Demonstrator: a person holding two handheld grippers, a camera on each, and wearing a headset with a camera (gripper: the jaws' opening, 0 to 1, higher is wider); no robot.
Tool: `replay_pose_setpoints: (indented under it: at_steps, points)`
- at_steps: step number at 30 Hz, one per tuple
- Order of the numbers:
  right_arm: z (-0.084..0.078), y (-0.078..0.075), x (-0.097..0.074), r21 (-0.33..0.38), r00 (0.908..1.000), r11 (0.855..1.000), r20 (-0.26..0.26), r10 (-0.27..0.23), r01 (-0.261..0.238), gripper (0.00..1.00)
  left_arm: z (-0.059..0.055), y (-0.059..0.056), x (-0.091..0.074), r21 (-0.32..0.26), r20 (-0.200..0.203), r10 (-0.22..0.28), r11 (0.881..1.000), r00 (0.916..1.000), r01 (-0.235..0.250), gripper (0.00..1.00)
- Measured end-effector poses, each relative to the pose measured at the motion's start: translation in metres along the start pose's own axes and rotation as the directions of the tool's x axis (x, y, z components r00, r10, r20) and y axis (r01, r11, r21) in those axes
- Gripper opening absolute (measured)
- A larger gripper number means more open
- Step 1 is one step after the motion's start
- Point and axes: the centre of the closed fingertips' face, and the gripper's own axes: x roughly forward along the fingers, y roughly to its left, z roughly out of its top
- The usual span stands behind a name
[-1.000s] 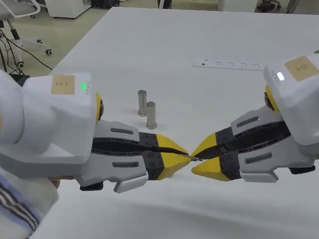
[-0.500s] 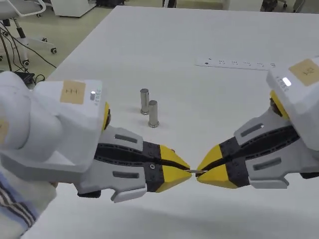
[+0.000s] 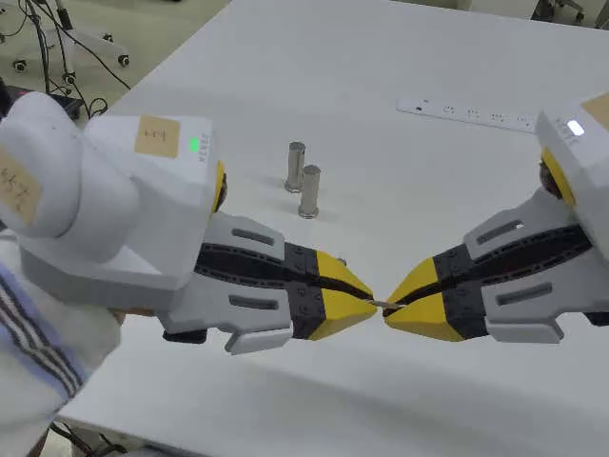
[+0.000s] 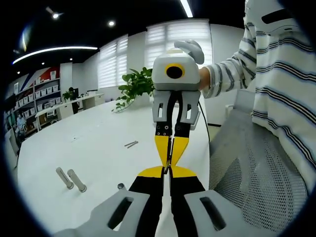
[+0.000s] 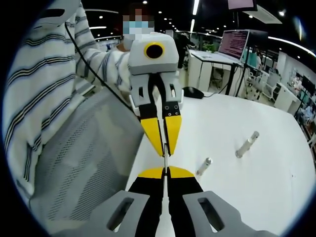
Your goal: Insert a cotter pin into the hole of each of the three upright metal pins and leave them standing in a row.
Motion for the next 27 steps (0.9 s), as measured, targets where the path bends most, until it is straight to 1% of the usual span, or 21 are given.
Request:
replay_pose_setpoints:
  at_steps: [2, 4, 7, 9, 12, 15, 18, 20, 21, 24, 27]
  points:
    - [0.0, -0.001, 0.0, 0.005, 1.0, 1.0, -0.004, -0.004, 0.004, 0.03, 0.0, 0.001, -0.001, -0.008, 0.008, 0.003, 1.0, 1.0, -0.003, 0.05]
    - [-0.001, -0.001, 0.0, 0.009, 0.9999, 1.0, -0.009, -0.01, 0.01, 0.03, -0.001, 0.003, -0.002, -0.008, 0.01, 0.011, 1.0, 0.9999, -0.011, 0.12]
    - [-0.002, -0.003, 0.0, 0.02, 0.9997, 1.0, -0.014, -0.019, 0.02, 0.03, -0.001, 0.012, -0.006, -0.016, 0.023, 0.042, 0.999, 0.9988, -0.042, 0.18]
    - [-0.004, -0.005, 0.0, 0.033, 0.9994, 0.999, -0.017, -0.029, 0.03, 0.03, 0.0, 0.021, -0.011, -0.024, 0.038, 0.081, 0.996, 0.996, -0.08, 0.2]
    - [-0.006, -0.011, -0.001, 0.05, 0.9986, 0.998, -0.023, -0.048, 0.049, 0.03, 0.0, 0.031, -0.017, -0.029, 0.049, 0.123, 0.992, 0.9913, -0.121, 0.26]
    - [-0.008, -0.018, -0.002, 0.065, 0.9978, 0.996, -0.025, -0.061, 0.062, 0.03, -0.002, 0.034, -0.018, -0.039, 0.049, 0.137, 0.99, 0.9893, -0.135, 0.3]
    - [-0.01, -0.021, -0.003, 0.071, 0.9969, 0.995, -0.034, -0.071, 0.073, 0.03, -0.007, 0.04, -0.023, -0.048, 0.046, 0.16, 0.986, 0.9861, -0.158, 0.32]
    - [-0.011, -0.021, -0.003, 0.072, 0.9963, 0.994, -0.042, -0.075, 0.078, 0.03, -0.01, 0.043, -0.025, -0.057, 0.047, 0.175, 0.983, 0.9834, -0.172, 0.36]
    - [-0.012, -0.022, -0.003, 0.074, 0.996, 0.994, -0.046, -0.077, 0.08, 0.03, -0.013, 0.046, -0.026, -0.062, 0.046, 0.178, 0.983, 0.983, -0.175, 0.37]
    - [-0.013, -0.023, -0.002, 0.079, 0.9953, 0.993, -0.051, -0.082, 0.086, 0.03, -0.018, 0.049, -0.027, -0.071, 0.04, 0.184, 0.981, 0.9821, -0.181, 0.38]
    - [-0.016, -0.027, -0.002, 0.091, 0.9928, 0.99, -0.062, -0.103, 0.108, 0.03, -0.025, 0.053, -0.03, -0.072, 0.028, 0.196, 0.978, 0.9802, -0.194, 0.41]
